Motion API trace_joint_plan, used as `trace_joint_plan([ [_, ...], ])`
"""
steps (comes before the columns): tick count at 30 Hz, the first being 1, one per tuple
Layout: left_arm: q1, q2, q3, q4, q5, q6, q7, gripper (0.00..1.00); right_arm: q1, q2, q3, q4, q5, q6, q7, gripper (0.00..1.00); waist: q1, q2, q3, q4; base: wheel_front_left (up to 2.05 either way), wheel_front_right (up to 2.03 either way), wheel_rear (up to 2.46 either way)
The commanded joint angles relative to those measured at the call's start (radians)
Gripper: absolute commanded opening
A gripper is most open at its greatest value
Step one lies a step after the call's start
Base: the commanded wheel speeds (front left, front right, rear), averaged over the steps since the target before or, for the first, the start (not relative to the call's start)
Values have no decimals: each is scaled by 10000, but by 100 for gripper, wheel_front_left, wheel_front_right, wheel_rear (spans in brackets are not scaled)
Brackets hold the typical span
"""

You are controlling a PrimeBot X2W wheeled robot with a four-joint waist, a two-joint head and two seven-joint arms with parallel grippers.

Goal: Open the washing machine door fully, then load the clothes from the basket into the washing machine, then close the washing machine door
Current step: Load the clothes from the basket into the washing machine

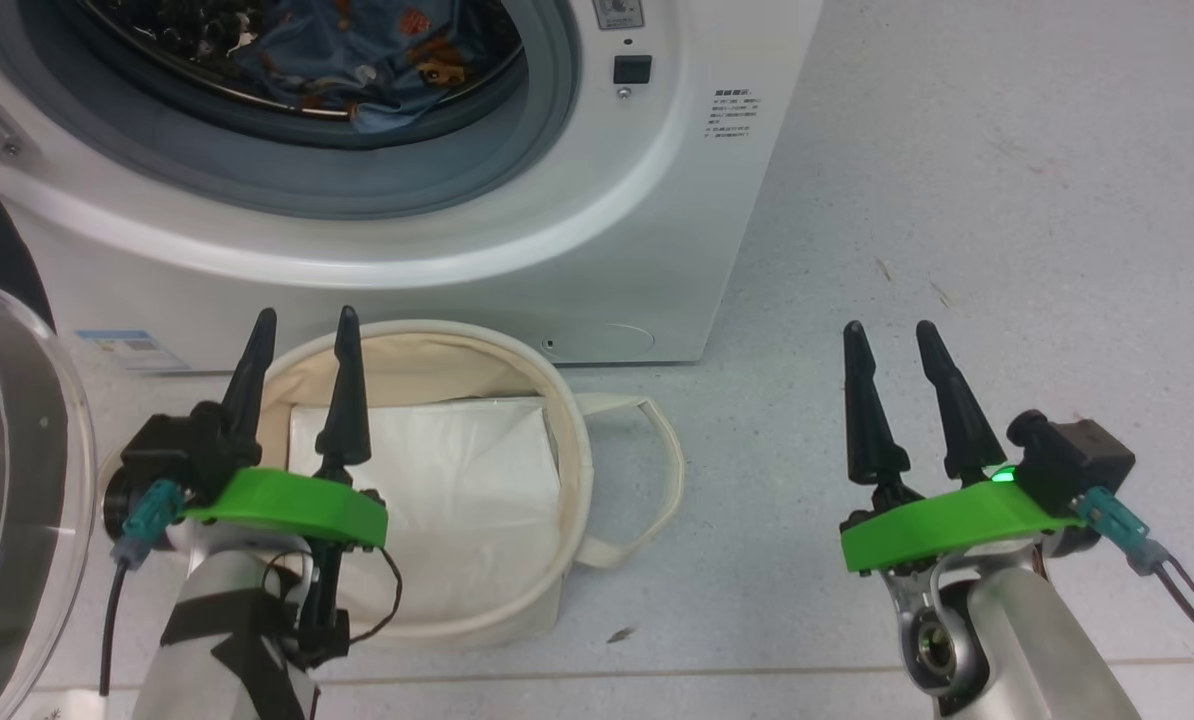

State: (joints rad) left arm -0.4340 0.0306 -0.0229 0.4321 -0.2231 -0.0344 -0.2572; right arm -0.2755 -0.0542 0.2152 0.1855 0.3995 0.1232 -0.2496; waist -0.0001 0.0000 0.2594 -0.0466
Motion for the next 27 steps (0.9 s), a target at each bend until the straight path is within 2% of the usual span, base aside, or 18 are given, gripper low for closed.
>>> trace_joint_plan([
  [1,-49,197,219,-371,16,45,-45,100,21,39,254,-254,67,75,-122,100,1,0,14,-10,0,0,0],
  [9,-577,206,171,-18,482,-47,-45,100,-134,39,387,-309,25,75,-122,100,1,0,535,-146,0,0,0],
  [16,-2199,280,437,816,840,-18,-45,100,-396,40,338,-484,-105,75,-122,100,1,0,1832,-301,0,0,0],
  [23,-4549,684,347,2007,1413,67,-46,100,-783,40,252,-618,-356,75,-122,100,1,0,3545,-459,0,0,0],
  [27,-5825,1184,-3,3021,2086,288,-46,100,-1111,40,345,-735,-300,75,-122,100,1,0,4141,-669,0,0,0],
])
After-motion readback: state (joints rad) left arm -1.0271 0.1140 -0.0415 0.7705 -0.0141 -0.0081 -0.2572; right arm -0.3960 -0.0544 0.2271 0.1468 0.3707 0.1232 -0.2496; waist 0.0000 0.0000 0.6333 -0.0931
